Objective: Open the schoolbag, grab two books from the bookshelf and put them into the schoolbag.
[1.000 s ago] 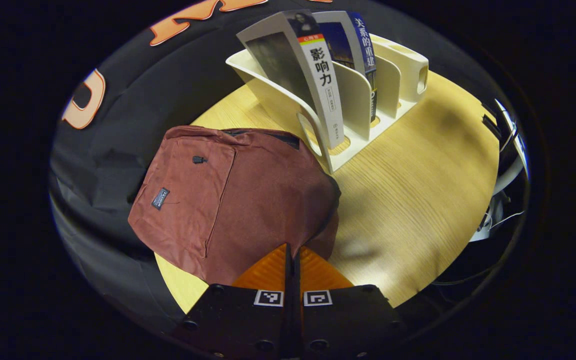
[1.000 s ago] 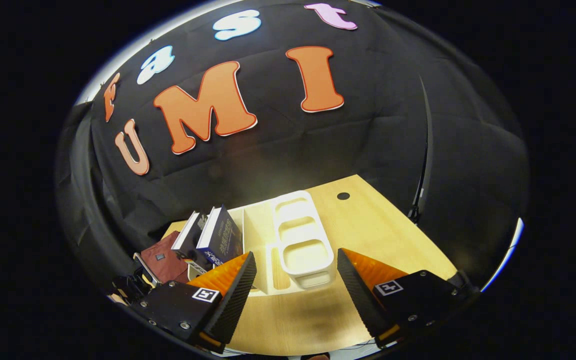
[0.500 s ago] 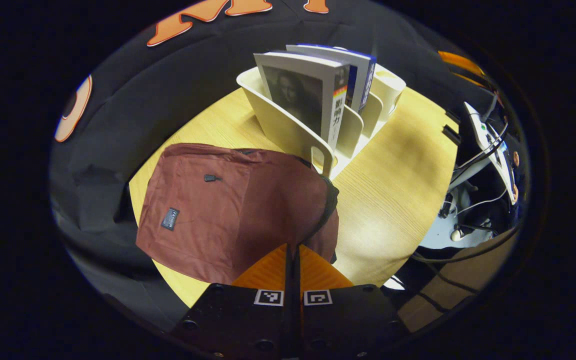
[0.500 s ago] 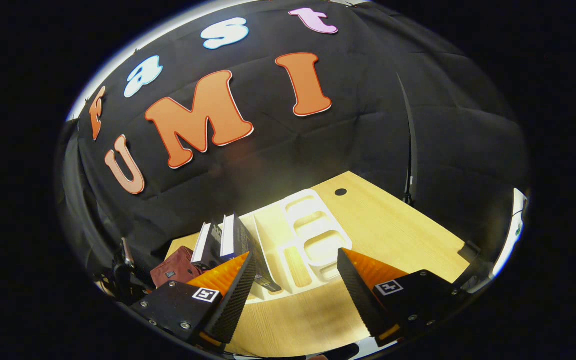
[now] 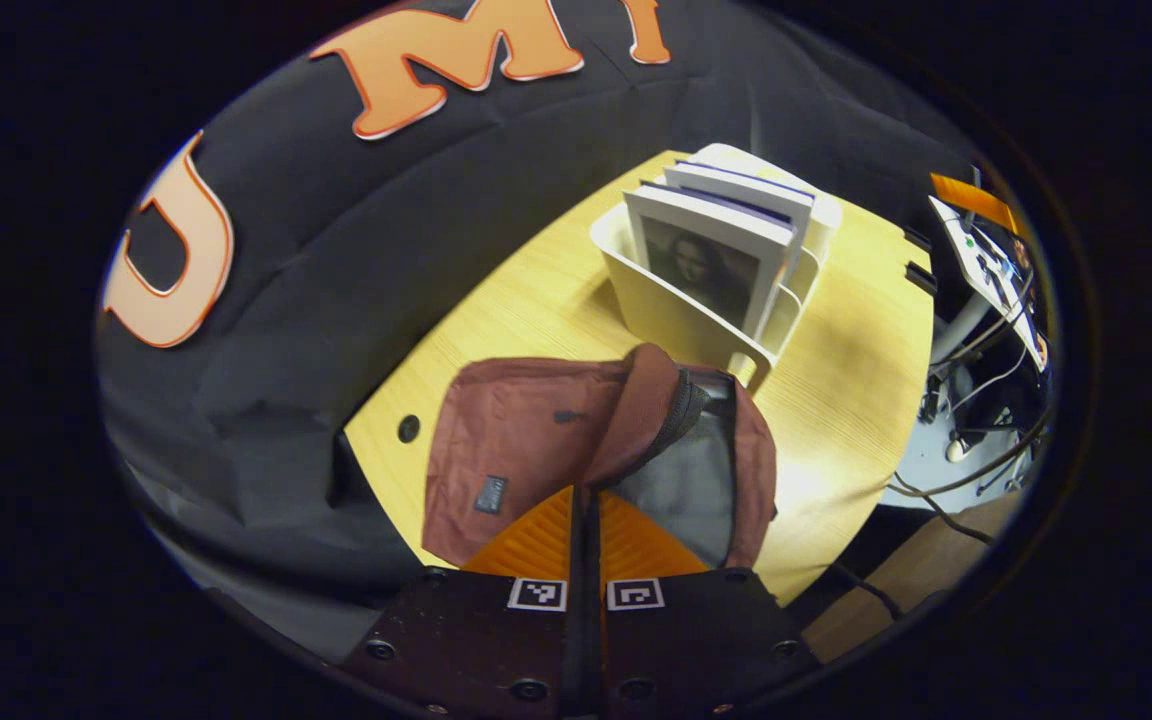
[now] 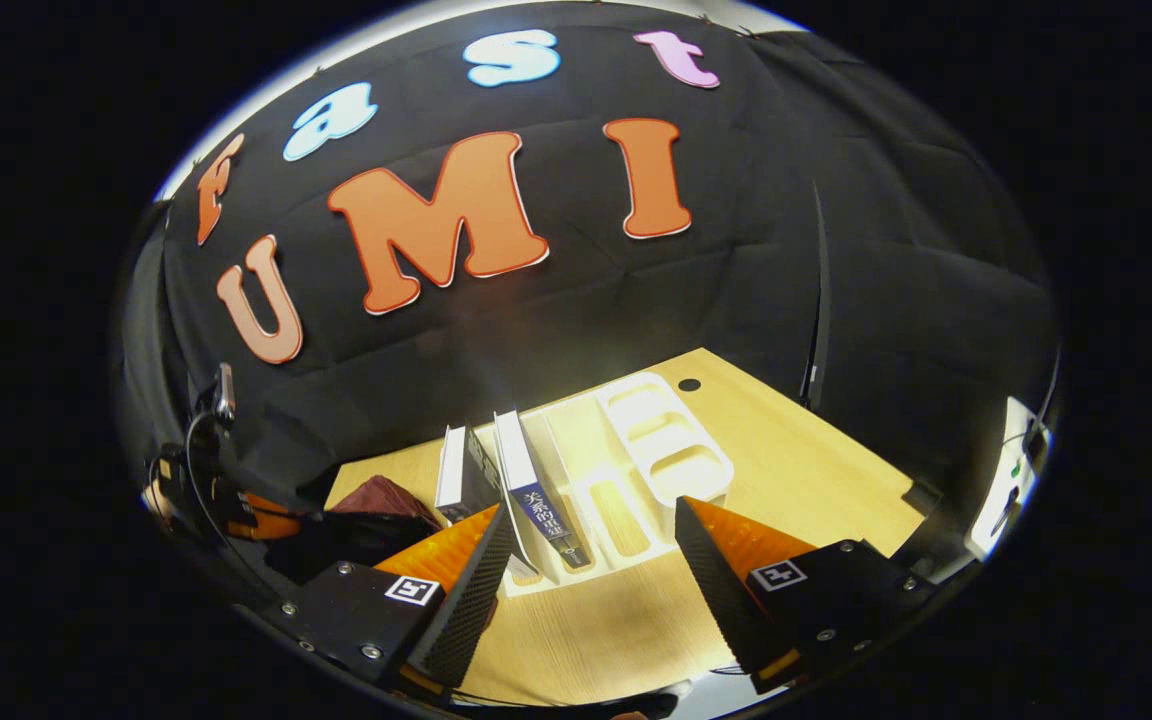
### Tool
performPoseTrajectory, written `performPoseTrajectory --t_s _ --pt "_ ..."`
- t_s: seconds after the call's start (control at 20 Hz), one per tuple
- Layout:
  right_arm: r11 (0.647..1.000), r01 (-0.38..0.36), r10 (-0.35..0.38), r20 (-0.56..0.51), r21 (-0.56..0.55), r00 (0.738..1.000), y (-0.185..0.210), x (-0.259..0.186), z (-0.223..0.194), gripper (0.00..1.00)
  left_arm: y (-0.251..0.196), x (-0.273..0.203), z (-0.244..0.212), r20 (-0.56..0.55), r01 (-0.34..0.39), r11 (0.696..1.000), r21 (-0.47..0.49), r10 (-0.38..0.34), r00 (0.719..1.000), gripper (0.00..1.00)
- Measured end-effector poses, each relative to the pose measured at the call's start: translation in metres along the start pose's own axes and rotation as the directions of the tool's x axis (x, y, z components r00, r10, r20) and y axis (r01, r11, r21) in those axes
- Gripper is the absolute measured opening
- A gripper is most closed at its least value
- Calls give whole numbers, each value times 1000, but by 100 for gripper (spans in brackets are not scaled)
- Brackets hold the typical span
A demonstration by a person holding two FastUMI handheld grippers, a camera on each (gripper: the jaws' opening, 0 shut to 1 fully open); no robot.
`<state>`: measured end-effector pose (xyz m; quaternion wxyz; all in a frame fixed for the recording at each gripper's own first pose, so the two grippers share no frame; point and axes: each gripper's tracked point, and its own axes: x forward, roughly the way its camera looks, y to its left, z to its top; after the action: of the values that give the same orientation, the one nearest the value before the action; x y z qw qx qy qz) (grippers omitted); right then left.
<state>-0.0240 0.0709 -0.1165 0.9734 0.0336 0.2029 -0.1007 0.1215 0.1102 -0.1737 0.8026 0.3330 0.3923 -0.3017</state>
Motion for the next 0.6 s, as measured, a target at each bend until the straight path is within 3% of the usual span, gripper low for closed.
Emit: performPoseTrajectory --t_s 0.35,0.6 --pt "990 -107 95 -130 -88 987 69 7 8 97 13 -5 2 41 26 999 -29 -25 999 1" --pt "966 -197 134 -332 -164 934 122 27 25 97 12 2 -5 46 38 999 -30 -36 998 0"
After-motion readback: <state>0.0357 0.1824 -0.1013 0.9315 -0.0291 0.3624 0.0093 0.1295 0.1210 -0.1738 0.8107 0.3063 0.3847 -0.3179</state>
